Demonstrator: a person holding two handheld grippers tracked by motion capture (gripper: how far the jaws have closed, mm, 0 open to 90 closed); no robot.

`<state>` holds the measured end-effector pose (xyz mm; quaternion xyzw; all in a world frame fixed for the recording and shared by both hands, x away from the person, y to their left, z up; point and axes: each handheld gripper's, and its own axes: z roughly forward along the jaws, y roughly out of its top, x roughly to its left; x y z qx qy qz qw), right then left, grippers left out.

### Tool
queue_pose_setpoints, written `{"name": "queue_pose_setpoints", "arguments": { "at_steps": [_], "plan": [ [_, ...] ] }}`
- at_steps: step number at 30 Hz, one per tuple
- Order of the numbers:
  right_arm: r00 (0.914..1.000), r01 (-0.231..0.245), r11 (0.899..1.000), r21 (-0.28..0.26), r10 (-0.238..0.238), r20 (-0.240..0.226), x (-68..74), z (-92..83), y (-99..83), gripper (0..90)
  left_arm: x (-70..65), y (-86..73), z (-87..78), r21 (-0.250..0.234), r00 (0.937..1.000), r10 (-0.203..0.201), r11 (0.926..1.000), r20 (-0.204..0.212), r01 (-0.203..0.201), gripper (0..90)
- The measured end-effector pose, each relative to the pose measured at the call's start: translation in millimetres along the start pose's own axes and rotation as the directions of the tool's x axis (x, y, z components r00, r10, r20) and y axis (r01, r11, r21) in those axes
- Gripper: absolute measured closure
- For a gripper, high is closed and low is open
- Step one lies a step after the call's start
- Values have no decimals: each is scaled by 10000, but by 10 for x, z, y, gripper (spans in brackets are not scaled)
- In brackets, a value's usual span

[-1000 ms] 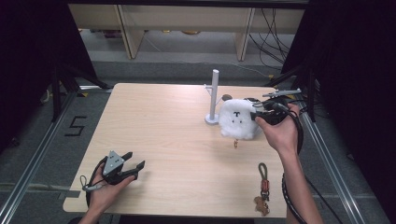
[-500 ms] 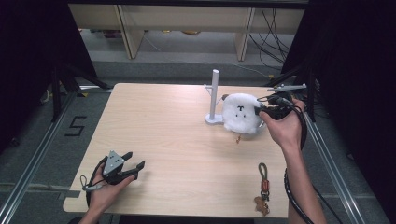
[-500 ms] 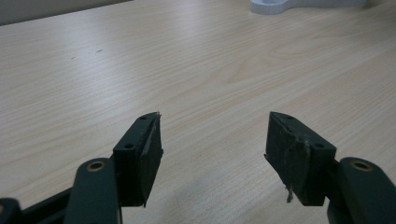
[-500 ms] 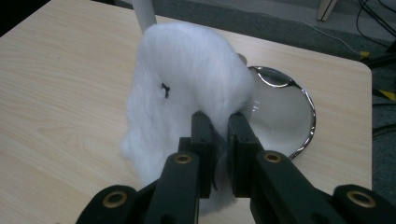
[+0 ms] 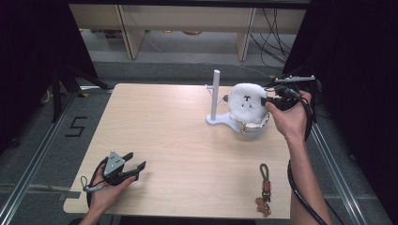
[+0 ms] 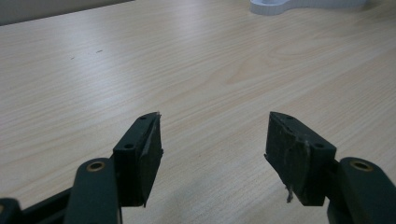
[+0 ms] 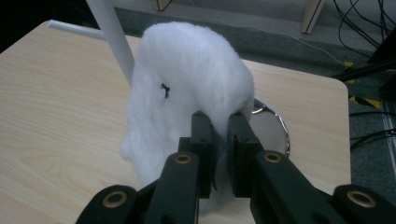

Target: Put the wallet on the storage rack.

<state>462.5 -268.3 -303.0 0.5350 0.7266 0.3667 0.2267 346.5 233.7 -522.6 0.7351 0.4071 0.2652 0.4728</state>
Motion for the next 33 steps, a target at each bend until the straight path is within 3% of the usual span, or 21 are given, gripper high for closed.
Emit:
{"name": "queue_pose_setpoints", "arguments": {
  "at_steps": [5,7,8,11,13,19,20,25,26,33],
  "plan": [
    [9988,-470,9989,-89,471,123,-34,6,57,837,0,0,0,-2,10000,-3,10000,-1,3,352],
    [9999,33,9999,-120,-31,166,-96,12,81,837,1,0,0,2,10000,-12,10000,5,12,352],
    [9989,-450,9989,-156,452,131,-76,25,88,837,2,0,0,-13,10000,-32,10000,11,32,352],
    [9994,-244,9994,-250,249,223,-140,54,112,837,0,-1,-3,-34,10000,-78,10000,-1,78,352],
    [9978,-615,9977,-271,621,211,-141,70,114,837,0,-1,-3,-38,10000,-77,10000,2,77,352],
    [9971,-663,9970,-400,677,353,-244,125,126,837,-5,0,0,-35,10000,-40,10000,50,40,352],
    [9944,-945,9949,-360,961,450,-257,143,120,836,-5,0,0,-32,10000,-28,10000,51,28,352],
    [9919,-1121,9932,-305,1136,563,-312,199,86,836,-3,0,0,-40,10000,-56,10000,59,56,352],
    [9948,-838,9960,-313,854,551,-371,241,61,836,-4,0,-1,-44,10000,-55,10000,58,55,352],
    [9912,-1059,9943,-90,1063,793,-420,295,-15,835,-4,0,1,-25,10000,-40,10000,54,40,353]
  ]
}}
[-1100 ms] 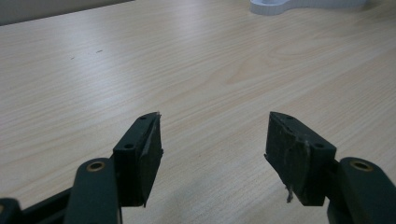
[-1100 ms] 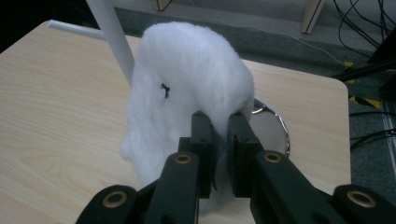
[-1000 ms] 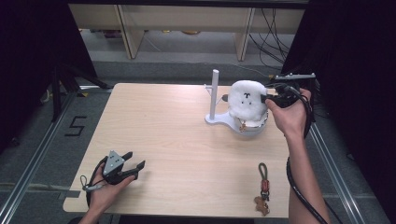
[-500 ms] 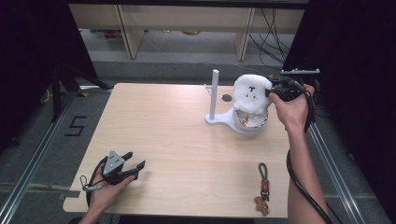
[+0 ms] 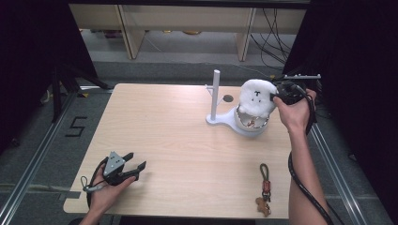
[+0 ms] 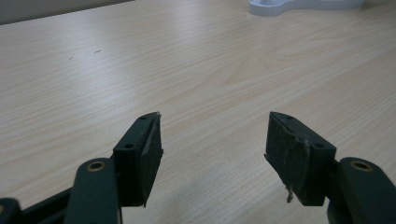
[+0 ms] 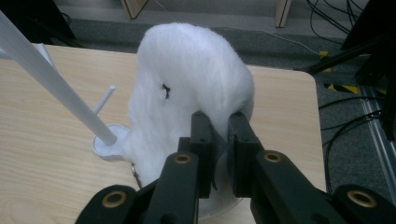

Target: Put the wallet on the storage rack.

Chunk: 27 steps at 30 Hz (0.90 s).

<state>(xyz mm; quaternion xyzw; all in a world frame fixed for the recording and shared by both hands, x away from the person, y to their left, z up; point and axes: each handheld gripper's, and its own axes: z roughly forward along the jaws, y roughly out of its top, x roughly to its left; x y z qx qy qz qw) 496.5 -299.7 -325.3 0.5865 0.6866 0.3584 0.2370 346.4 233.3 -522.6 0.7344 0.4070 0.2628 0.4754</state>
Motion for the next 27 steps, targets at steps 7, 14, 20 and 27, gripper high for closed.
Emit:
{"name": "queue_pose_setpoints", "arguments": {
  "at_steps": [7,14,20,27],
  "plan": [
    [9976,673,9976,175,-676,132,-76,81,-86,834,0,-2,4,-54,10000,-15,10000,46,16,352],
    [9997,151,9986,506,-159,165,-66,180,-190,832,0,-3,5,-57,10000,-12,10000,51,12,352],
    [9967,796,9924,943,-808,94,-140,224,-248,828,-9,2,0,33,10000,46,10000,1,-46,353],
    [9903,1354,9830,1243,-1383,153,-172,275,-270,823,-11,2,4,42,10000,55,10000,18,-55,353]
  ]
}}
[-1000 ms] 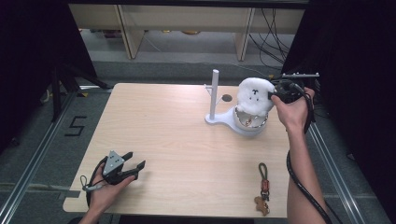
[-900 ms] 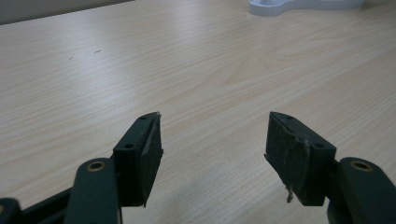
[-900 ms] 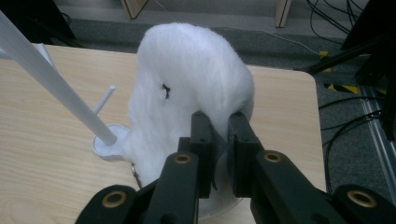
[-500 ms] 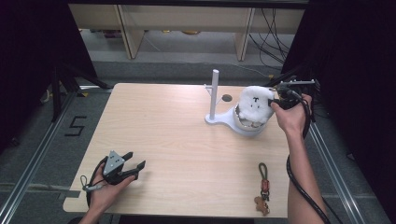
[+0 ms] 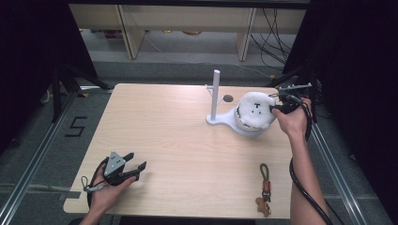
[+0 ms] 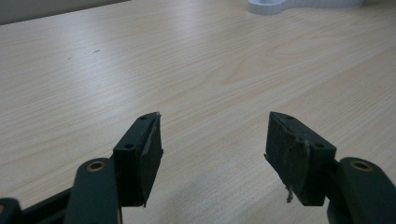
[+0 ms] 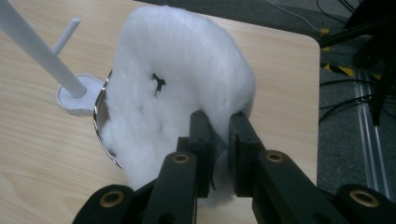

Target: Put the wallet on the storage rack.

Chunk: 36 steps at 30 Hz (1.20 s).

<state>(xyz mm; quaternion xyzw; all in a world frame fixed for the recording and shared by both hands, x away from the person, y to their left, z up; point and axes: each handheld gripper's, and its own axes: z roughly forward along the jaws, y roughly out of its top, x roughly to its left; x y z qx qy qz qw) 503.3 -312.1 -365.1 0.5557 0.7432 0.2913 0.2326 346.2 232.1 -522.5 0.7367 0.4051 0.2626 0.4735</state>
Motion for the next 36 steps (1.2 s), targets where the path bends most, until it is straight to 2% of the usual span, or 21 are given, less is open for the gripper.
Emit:
{"name": "queue_pose_setpoints", "arguments": {
  "at_steps": [1,2,4,5,6,8,9,17,19,20,23,24,26,34,35,36],
  "plan": [
    [10000,0,10000,0,0,0,0,0,0,823,0,0,0,0,10000,0,10000,0,0,353],
    [9997,-230,9994,256,227,124,32,5,4,815,0,0,-1,6,10000,10,10000,-1,-10,352],
    [9992,-305,9992,252,298,271,38,38,-8,803,1,-1,-2,-19,10000,21,10000,17,-21,353],
    [9992,-305,9992,252,298,271,38,38,-8,803,1,-1,-2,-19,10000,21,10000,17,-21,352],
    [9995,-86,9997,236,79,309,-2,83,-26,792,2,-1,-4,-19,10000,26,10000,13,-26,352],
    [9991,-73,9997,250,62,418,-9,96,-37,787,0,-1,-4,-17,10000,16,10000,16,-16,352],
    [9981,-417,9985,352,400,472,14,104,-51,783,0,-1,-4,-8,10000,24,10000,16,-24,352],
    [9979,-199,9992,357,176,618,1,144,-77,748,-5,0,-3,7,10000,41,10000,5,-41,352],
    [9977,-221,9991,358,198,645,2,143,-79,723,-3,-1,-4,4,10000,43,10000,4,-43,353],
    [9974,-378,9988,305,358,625,13,146,-81,700,-4,-1,-3,-4,10000,31,10000,1,-31,352],
    [9984,-225,9997,137,217,529,-30,136,-82,652,-4,0,-1,-5,10000,23,10000,5,-23,353],
    [9970,-512,9985,181,500,596,-16,121,-85,617,-5,0,-1,-2,10000,25,10000,-5,-25,352],
    [9961,-697,9975,123,689,559,-4,125,-88,604,-6,0,0,-6,10000,23,10000,-9,-23,353],
    [9962,-699,9975,66,695,516,-13,112,-73,558,-5,1,12,-41,10000,31,10000,38,-31,353],
    [9960,-741,9972,43,738,507,-12,107,-70,554,-5,0,12,-43,10000,35,10000,44,-35,353],
    [9929,-1063,9943,96,1057,544,17,92,-67,550,-5,1,13,-39,10000,26,10000,42,-26,353]
  ]
}}
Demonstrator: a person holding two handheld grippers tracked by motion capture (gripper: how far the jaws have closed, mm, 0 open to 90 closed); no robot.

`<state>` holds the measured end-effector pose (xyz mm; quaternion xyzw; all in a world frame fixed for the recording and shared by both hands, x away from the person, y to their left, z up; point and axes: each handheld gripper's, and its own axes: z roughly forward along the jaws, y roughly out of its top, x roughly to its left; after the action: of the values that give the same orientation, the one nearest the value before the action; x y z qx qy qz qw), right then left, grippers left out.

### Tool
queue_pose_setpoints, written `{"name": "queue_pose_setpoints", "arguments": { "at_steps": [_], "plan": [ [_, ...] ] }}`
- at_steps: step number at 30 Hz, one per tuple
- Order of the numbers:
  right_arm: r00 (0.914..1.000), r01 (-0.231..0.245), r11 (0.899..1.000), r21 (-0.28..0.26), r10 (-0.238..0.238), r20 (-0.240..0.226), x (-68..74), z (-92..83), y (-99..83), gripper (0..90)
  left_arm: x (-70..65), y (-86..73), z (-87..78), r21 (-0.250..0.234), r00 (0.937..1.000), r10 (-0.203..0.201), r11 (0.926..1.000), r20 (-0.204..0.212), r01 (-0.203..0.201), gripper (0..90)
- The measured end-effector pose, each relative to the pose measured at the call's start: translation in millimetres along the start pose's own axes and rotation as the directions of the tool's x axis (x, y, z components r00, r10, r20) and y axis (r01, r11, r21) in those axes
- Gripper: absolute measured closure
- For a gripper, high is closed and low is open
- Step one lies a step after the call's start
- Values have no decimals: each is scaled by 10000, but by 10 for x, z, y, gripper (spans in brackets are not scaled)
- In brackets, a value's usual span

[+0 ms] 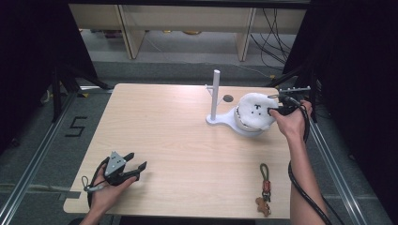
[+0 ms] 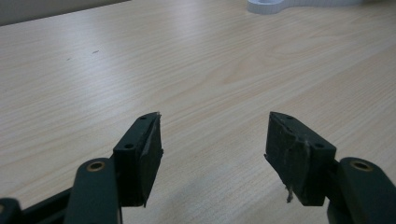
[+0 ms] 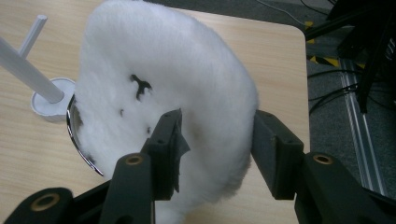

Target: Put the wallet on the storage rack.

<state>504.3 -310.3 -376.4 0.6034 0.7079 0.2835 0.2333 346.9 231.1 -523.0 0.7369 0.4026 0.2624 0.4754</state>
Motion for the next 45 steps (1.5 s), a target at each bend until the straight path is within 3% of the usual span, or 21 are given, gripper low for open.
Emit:
{"name": "queue_pose_setpoints", "arguments": {
  "at_steps": [1,7,9,10,13,16,20,22,31,34,37,38,45],
  "plan": [
    [9989,466,9989,-17,-466,-90,-39,-6,9,544,1,0,0,2,10000,0,10000,0,0,353],
    [9990,440,9989,-170,-440,-25,-39,-24,15,533,1,1,1,-2,10000,-10,10000,11,10,353],
    [10000,-14,9999,-108,15,13,1,-41,8,530,-1,2,3,-6,10000,-24,10000,9,24,353],
    [9991,418,9989,-206,-418,-12,-37,-33,14,528,-1,2,4,0,10000,-18,10000,11,18,353],
    [9986,527,9980,-349,-526,47,-40,-36,8,522,-2,5,0,59,10000,-10,10000,-21,10,353],
    [9998,179,9991,-387,-183,-104,-34,-55,15,500,-2,6,0,65,10000,4,10000,-17,-4,353],
    [9995,304,9983,-504,-304,10,-41,-54,11,486,0,4,5,11,10000,-22,10000,28,22,353],
    [9999,83,9991,-416,-86,-65,-35,-68,16,475,-1,4,6,-3,10000,-27,10000,21,27,353],
    [10000,5,9992,-401,-6,-10,-56,-80,-5,454,-1,5,3,28,10000,-10,10000,5,10,352],
    [9997,212,9989,-428,-208,85,-69,-87,-16,442,-4,6,1,55,10000,-1,10000,-29,1,353],
    [9995,-327,9991,-255,327,32,-26,-110,-18,432,-4,6,2,51,10000,1,10000,-6,-1,353],
    [10000,-73,9995,-320,72,-21,-50,-108,-20,429,-4,6,3,48,10000,1,10000,-7,-1,353],
    [9999,-137,9997,-192,137,-28,-46,-137,-50,414,-8,6,3,42,10000,6,10000,-22,-6,354]
  ]
}}
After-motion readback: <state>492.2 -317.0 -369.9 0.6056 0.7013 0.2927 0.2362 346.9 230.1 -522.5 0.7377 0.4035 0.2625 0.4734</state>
